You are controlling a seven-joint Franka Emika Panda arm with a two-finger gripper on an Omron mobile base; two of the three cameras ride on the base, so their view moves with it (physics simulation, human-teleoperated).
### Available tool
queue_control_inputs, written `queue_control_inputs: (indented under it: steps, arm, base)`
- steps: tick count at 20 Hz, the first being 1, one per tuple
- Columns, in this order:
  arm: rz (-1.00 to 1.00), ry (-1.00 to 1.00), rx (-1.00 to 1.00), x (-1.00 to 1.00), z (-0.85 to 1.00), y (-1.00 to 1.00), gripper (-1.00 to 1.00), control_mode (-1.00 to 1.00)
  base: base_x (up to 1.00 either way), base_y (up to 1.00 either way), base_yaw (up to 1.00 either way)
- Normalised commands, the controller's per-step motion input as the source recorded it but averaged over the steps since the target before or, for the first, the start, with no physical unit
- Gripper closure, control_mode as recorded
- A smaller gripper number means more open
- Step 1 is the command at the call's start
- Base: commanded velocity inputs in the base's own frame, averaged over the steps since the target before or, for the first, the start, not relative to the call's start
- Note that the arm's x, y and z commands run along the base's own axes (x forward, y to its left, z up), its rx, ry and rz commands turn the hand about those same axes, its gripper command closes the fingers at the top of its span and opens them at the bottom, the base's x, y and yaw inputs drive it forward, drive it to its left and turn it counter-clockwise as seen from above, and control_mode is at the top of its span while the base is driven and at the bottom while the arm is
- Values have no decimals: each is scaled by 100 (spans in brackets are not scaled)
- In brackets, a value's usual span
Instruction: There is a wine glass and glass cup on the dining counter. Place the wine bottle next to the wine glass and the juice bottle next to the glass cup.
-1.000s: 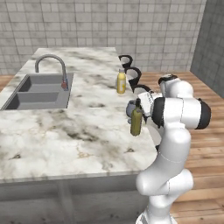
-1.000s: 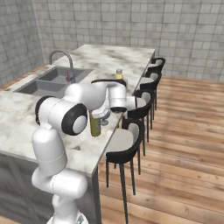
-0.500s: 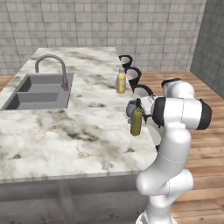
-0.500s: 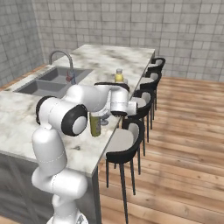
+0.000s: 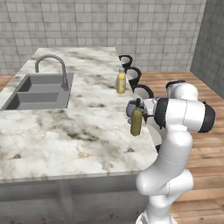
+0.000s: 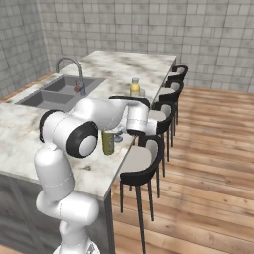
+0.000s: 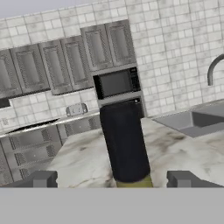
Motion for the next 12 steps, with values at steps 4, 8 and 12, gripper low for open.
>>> queue_control_inputs:
  steps: [4,8,12]
  arm:
    - [-2,0,0,-28,5,-2,-100,-100]
    - [0,0,0,-28,9,-4,-100,-100]
    - [0,0,0,-30,11,-9,-100,-100]
  base:
    - [0,0,0]
    - [0,0,0]
    - [0,0,0]
